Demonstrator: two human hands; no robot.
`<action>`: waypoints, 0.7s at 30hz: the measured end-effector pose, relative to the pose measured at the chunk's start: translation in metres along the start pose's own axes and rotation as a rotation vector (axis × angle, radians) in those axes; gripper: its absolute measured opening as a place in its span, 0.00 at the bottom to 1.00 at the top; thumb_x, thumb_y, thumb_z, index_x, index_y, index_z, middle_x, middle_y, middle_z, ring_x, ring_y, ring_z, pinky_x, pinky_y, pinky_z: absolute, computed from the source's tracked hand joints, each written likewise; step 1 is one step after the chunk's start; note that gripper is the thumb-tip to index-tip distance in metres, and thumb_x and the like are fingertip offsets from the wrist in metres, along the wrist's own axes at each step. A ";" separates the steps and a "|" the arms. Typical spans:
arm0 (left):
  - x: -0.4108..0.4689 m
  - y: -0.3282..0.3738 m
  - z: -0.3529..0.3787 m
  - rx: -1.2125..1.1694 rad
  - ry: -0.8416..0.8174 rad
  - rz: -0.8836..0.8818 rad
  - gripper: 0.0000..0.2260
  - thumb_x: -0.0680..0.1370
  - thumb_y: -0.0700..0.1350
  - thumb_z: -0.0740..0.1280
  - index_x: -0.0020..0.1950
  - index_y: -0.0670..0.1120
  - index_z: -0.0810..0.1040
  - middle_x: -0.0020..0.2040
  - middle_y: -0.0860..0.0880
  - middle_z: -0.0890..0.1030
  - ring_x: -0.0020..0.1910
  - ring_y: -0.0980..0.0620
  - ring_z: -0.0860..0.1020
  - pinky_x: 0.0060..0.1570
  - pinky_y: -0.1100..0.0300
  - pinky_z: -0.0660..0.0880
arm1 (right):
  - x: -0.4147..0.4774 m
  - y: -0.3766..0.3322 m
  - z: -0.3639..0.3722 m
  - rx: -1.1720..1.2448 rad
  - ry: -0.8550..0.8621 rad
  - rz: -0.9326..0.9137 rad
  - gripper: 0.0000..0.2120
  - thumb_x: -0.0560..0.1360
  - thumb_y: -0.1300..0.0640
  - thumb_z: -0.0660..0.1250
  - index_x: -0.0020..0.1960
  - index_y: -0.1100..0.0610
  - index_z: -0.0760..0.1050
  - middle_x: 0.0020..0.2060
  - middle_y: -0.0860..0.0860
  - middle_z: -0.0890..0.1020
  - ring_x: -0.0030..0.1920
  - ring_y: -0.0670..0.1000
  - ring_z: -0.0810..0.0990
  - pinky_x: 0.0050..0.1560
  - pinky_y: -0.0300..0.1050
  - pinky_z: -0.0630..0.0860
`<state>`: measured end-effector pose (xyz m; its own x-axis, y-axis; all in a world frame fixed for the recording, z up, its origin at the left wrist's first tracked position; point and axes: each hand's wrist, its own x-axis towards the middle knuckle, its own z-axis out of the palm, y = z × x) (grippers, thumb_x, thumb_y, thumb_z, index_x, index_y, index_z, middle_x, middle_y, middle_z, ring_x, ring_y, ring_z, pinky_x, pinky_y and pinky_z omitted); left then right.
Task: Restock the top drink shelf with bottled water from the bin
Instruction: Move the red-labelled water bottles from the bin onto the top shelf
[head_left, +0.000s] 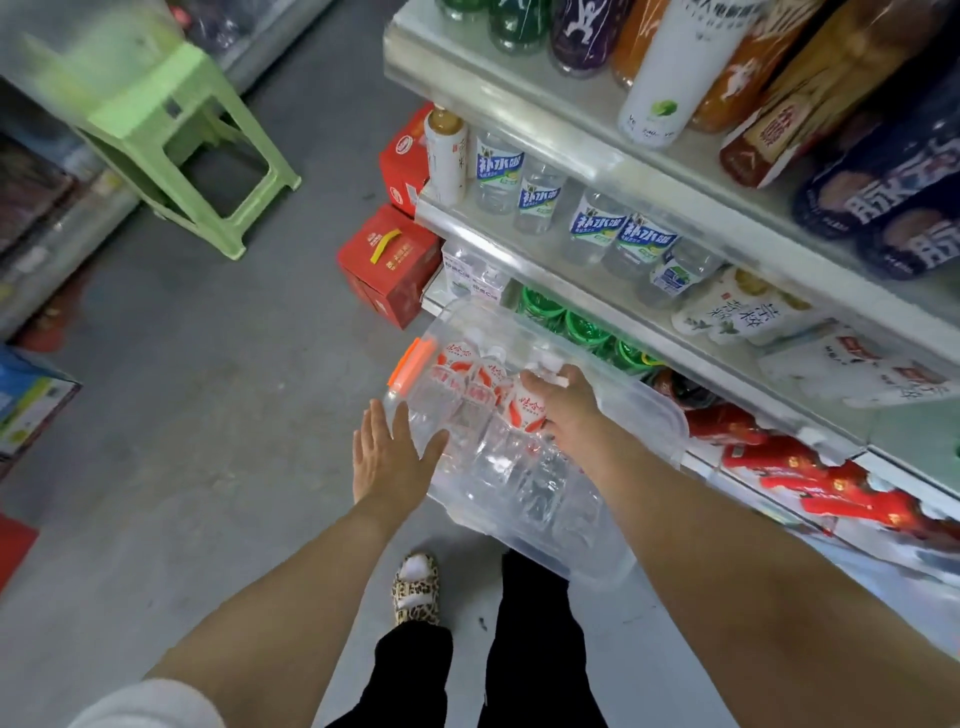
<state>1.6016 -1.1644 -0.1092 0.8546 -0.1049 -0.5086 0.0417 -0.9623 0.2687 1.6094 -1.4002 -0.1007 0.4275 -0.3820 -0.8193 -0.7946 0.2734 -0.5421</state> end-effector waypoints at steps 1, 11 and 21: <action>-0.001 0.002 -0.008 -0.004 -0.019 0.017 0.38 0.78 0.70 0.49 0.81 0.49 0.51 0.82 0.43 0.45 0.81 0.43 0.45 0.78 0.46 0.46 | -0.010 0.000 -0.003 -0.001 0.021 -0.024 0.35 0.73 0.48 0.78 0.74 0.50 0.65 0.65 0.58 0.80 0.55 0.61 0.83 0.54 0.58 0.82; -0.045 0.102 -0.108 -0.288 -0.155 0.481 0.31 0.82 0.65 0.50 0.82 0.54 0.50 0.82 0.51 0.46 0.81 0.52 0.46 0.78 0.52 0.45 | -0.154 -0.065 -0.069 0.285 0.193 -0.317 0.20 0.72 0.57 0.79 0.57 0.55 0.72 0.53 0.55 0.83 0.47 0.55 0.85 0.43 0.52 0.82; -0.150 0.255 -0.259 -0.641 -0.113 1.061 0.29 0.80 0.69 0.47 0.79 0.61 0.58 0.79 0.60 0.60 0.76 0.60 0.58 0.67 0.62 0.51 | -0.367 -0.198 -0.176 0.324 0.479 -0.839 0.17 0.75 0.54 0.77 0.60 0.58 0.79 0.51 0.54 0.87 0.44 0.50 0.87 0.39 0.48 0.84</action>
<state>1.6181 -1.3288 0.2474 0.5727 -0.8069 0.1445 -0.3697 -0.0969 0.9241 1.5336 -1.4695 0.3402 0.5192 -0.8542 -0.0291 -0.1327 -0.0469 -0.9900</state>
